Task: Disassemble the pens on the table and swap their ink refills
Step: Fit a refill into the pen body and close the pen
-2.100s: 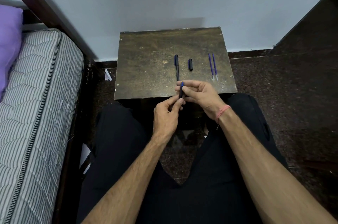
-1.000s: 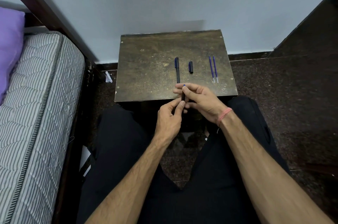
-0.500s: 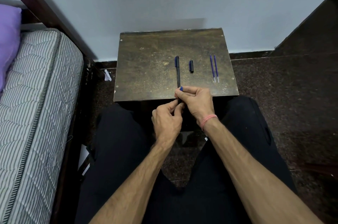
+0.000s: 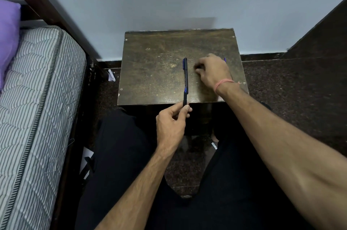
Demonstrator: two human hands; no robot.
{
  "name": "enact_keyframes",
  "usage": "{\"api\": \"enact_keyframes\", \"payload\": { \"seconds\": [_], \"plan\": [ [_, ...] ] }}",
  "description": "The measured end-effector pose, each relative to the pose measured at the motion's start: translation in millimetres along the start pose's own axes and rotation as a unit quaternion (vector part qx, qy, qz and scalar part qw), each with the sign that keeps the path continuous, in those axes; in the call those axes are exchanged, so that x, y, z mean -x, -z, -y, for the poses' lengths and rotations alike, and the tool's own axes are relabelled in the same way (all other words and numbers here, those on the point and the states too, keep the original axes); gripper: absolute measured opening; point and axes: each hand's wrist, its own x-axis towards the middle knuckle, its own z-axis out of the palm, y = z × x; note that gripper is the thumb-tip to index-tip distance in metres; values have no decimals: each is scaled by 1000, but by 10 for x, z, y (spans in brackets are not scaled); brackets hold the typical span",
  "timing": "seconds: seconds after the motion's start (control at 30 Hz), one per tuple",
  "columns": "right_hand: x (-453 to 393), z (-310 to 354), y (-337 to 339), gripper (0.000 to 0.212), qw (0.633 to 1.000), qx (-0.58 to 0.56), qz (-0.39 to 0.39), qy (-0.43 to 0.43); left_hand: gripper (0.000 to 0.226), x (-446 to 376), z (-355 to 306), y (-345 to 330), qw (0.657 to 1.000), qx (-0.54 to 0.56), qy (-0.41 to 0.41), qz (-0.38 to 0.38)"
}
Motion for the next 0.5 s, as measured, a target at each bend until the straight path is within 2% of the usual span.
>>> {"api": "enact_keyframes", "payload": {
  "seconds": [0.17, 0.23, 0.27, 0.3, 0.33, 0.4, 0.43, 0.47, 0.5],
  "plan": [
    [196, 155, 91, 30, 999, 36, 10, -19, 20, 8, -12, 4, 1000, 0, 6, 7],
    [410, 116, 9, 34, 999, -17, 19, -39, 17, 7, -17, 8, 1000, -2, 11, 8],
    [542, 87, -41, 37, 994, -94, 26, -55, 15, 9, -16, 13, 1000, -3, 15, 10],
    [677, 61, -77, 36, 973, -214, 29, -82, 14, 13, -16, 19, 1000, -4, 18, 15],
    [796, 47, -95, 34, 927, -355, 26, -116, 16, 19, -11, 21, 1000, -8, 19, 20],
    [950, 36, -76, 27, 789, -594, 14, -158, 17, 35, 6, 23, 999, -9, 22, 33],
    [990, 29, -41, 25, 738, -657, 5, -156, 17, 46, 4, 24, 999, -5, 24, 41],
    [1009, 27, 1, 23, 710, -688, -6, -148, 19, 53, 3, 23, 999, 0, 24, 49],
    [1026, 28, 45, 23, 703, -698, -13, -137, 21, 59, 1, 24, 998, 4, 24, 57]
  ]
}}
